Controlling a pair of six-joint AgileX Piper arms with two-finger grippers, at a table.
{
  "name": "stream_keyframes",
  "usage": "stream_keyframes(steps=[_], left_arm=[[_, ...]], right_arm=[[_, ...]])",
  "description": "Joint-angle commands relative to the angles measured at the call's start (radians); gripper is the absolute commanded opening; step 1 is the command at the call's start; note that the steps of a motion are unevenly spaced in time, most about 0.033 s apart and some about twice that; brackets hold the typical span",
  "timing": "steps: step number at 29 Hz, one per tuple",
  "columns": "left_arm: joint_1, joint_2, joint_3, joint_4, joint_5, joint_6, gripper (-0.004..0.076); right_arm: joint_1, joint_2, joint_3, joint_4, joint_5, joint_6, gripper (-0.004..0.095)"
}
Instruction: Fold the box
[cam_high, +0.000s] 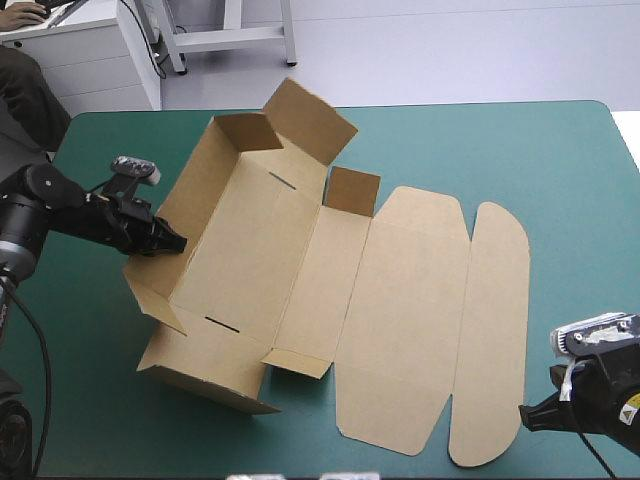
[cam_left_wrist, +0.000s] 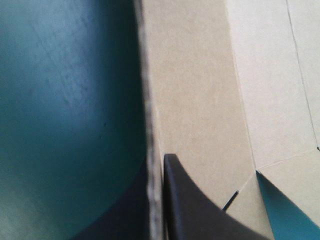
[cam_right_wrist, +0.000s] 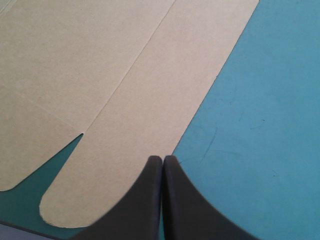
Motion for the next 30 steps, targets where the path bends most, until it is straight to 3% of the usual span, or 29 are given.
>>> stream_keyframes(steps=[1, 7, 17, 30], left_arm=[[-0.124, -0.053, -0.164, 0.047, -0.027, -0.067, -0.0008], [-0.405, -0.051, -0.335, 0.325, -0.168, -0.092, -0.0008], [-0.768, 0.012, -0.335, 0.84, -0.265, -0.174, -0.0008], [-0.922, 0.064, -0.3, 1.159, -0.468, -0.169, -0.0008]], right_arm=[[-0.004, 0.005, -0.024, -0.001, -0.053, -0.011, -0.002], [-0.004, -0.044, -0.024, -0.001, -0.057, -0.011, -0.002], [-0.004, -0.103, -0.024, -0.001, -0.108, 0.038, -0.002], [-0.004, -0.103, -0.026, -0.001, -0.1, 0.096, -0.002]])
